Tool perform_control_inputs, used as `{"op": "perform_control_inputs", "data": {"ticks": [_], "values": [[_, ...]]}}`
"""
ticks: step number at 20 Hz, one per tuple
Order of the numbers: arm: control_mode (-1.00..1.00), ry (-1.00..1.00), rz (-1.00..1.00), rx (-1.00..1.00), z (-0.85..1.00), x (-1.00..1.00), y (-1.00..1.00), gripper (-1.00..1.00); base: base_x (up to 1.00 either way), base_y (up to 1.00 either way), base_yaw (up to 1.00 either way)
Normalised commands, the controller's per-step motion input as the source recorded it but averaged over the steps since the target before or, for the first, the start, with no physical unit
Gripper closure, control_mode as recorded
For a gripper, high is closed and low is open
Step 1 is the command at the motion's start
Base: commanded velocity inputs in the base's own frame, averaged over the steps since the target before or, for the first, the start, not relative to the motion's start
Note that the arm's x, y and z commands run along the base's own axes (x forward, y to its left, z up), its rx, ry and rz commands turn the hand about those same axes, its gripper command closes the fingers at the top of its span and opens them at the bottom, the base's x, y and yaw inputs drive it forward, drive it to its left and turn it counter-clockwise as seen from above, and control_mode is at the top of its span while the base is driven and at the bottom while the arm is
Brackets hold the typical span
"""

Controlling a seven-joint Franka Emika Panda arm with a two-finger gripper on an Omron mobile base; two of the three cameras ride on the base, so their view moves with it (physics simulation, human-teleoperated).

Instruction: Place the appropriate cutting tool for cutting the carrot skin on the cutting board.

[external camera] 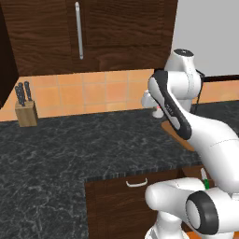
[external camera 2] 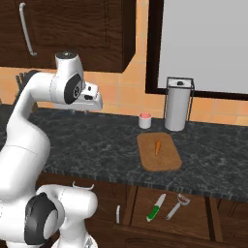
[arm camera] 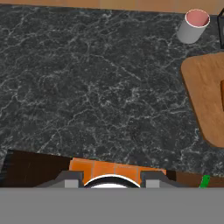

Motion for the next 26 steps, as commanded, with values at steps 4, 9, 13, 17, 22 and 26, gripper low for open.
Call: {"op": "perform_control_inputs", "data": {"ticks": [4, 9, 13, 17, 22, 26], "values": [[-1.0, -0.03, -0.01, 0.0, -0.04, -0.44, -0.28, -1.0, 0.0, 0.0, 0.0], [-1.0, -0.04, -0.05, 0.01, -0.48, -0.95, -0.97, -1.0, 0.0, 0.0, 0.0], [-1.0, 0.0, -0.08, 0.0, -0.55, -0.84, -1.0, -1.0, 0.0, 0.0, 0.0], [-1.0, 0.0, -0.07, 0.0, -0.66, -0.67, -1.0, -1.0, 0.0, 0.0, 0.0], [-1.0, 0.03, -0.06, 0.0, -0.62, -0.41, -1.0, -1.0, 0.0, 0.0, 0.0], [-1.0, 0.08, -0.06, 0.0, -0.72, -0.04, -0.98, -1.0, 0.0, 0.0, 0.0]]}}
